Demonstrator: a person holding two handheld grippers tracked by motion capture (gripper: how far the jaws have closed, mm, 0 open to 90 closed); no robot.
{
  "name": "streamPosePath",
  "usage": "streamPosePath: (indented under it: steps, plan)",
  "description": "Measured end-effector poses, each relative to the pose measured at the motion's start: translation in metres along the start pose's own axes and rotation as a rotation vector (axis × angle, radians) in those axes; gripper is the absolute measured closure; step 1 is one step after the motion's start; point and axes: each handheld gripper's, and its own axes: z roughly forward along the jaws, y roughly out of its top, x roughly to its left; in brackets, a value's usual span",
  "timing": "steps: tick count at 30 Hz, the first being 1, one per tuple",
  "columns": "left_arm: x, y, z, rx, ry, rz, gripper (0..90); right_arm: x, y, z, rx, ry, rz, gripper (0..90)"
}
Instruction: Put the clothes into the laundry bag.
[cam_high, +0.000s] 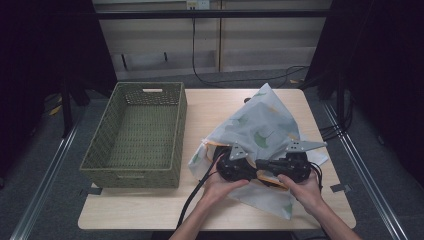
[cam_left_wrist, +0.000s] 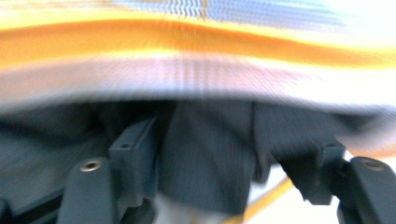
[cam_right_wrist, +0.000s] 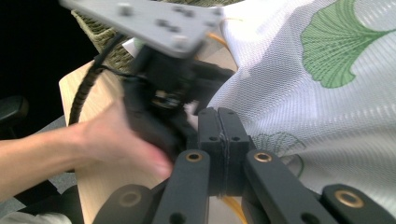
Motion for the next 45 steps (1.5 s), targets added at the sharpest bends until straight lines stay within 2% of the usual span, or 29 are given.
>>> streamPosePath:
  steps: [3, 4, 6, 8, 9, 11, 12, 14, 15, 16, 17, 18, 20, 22, 23, 24, 26, 28, 31, 34, 35, 36, 38, 39, 40, 44, 45]
  plan:
    - [-0.002, -0.008, -0.019, 0.006, 0.020, 0.003, 24.5, 0.002, 0.001, 0.002, 0.003, 0.002, -0.007, 90.0]
    - [-0.004, -0.012, -0.029, 0.020, 0.038, 0.022, 24.5, 0.004, 0.002, 0.002, 0.001, 0.005, -0.008, 90.0]
    - [-0.008, -0.020, -0.041, 0.011, 0.019, 0.016, 25.8, 0.006, 0.003, 0.003, -0.001, 0.013, -0.023, 90.0]
    - [-0.010, -0.026, -0.049, 0.026, 0.008, 0.037, 33.5, 0.007, 0.003, 0.005, -0.001, 0.019, -0.029, 90.0]
    - [-0.011, -0.031, -0.051, 0.035, -0.020, 0.029, 35.9, 0.008, 0.003, 0.006, 0.000, 0.024, -0.029, 90.0]
    - [-0.012, -0.034, -0.051, 0.051, -0.033, 0.038, 39.6, 0.010, 0.004, 0.009, 0.009, 0.037, -0.039, 90.0]
    - [-0.015, -0.041, -0.049, 0.083, -0.051, 0.065, 39.4, 0.012, 0.004, 0.013, 0.020, 0.052, -0.042, 90.0]
    - [-0.017, -0.043, -0.047, 0.124, -0.073, 0.098, 39.2, 0.013, 0.004, 0.019, 0.037, 0.067, -0.051, 90.0]
    - [-0.019, -0.045, -0.044, 0.127, -0.073, 0.101, 37.1, 0.014, 0.003, 0.023, 0.048, 0.076, -0.057, 90.0]
    - [-0.019, -0.045, -0.044, 0.159, -0.071, 0.113, 35.2, 0.016, 0.003, 0.027, 0.061, 0.084, -0.060, 90.0]
    - [-0.020, -0.046, -0.041, 0.152, -0.066, 0.101, 32.8, 0.017, 0.002, 0.030, 0.073, 0.090, -0.065, 90.0]
    - [-0.020, -0.046, -0.042, 0.177, -0.066, 0.124, 28.3, 0.018, 0.001, 0.034, 0.095, 0.094, -0.070, 90.0]
    - [-0.019, -0.048, -0.039, 0.168, -0.058, 0.125, 27.2, 0.018, -0.002, 0.041, 0.120, 0.096, -0.074, 90.0]
    - [-0.016, -0.048, -0.039, 0.195, -0.053, 0.126, 25.5, 0.016, -0.005, 0.046, 0.146, 0.092, -0.067, 90.0]
    - [-0.016, -0.049, -0.038, 0.180, -0.044, 0.108, 25.1, 0.015, -0.006, 0.049, 0.157, 0.092, -0.063, 90.0]
    - [-0.015, -0.048, -0.038, 0.180, -0.041, 0.107, 25.9, 0.014, -0.008, 0.051, 0.166, 0.086, -0.060, 90.0]
    - [-0.013, -0.048, -0.037, 0.172, -0.043, 0.101, 31.4, 0.011, -0.011, 0.056, 0.191, 0.076, -0.059, 90.0]
    - [-0.010, -0.047, -0.036, 0.164, -0.025, 0.079, 41.1, 0.007, -0.014, 0.060, 0.209, 0.072, -0.052, 90.0]
    - [-0.006, -0.044, -0.034, 0.163, -0.012, 0.075, 51.7, 0.004, -0.016, 0.063, 0.219, 0.061, -0.051, 90.0]
    - [-0.004, -0.041, -0.031, 0.159, -0.015, 0.059, 74.8, 0.002, -0.017, 0.066, 0.237, 0.038, -0.063, 89.9]
    - [-0.004, -0.041, -0.030, 0.160, -0.029, 0.064, 83.9, 0.000, -0.018, 0.068, 0.243, 0.025, -0.061, 89.9]
    - [-0.005, -0.041, -0.030, 0.157, -0.025, 0.059, 88.5, -0.002, -0.019, 0.069, 0.251, 0.018, -0.057, 89.9]
    - [-0.006, -0.041, -0.030, 0.155, -0.044, 0.064, 89.8, -0.005, -0.020, 0.070, 0.256, 0.002, -0.057, 89.9]
    - [-0.005, -0.042, -0.030, 0.154, -0.077, 0.042, 89.9, -0.007, -0.020, 0.070, 0.263, -0.003, -0.052, 89.8]
    - [-0.006, -0.043, -0.030, 0.142, -0.093, 0.035, 90.0, -0.009, -0.020, 0.071, 0.263, -0.006, -0.050, 89.9]
    - [-0.014, -0.041, -0.027, 0.119, -0.170, -0.009, 90.0, -0.018, -0.022, 0.075, 0.284, -0.044, -0.076, 89.9]
    - [-0.017, -0.040, -0.026, 0.108, -0.202, -0.021, 90.0, -0.021, -0.022, 0.076, 0.294, -0.053, -0.080, 89.9]
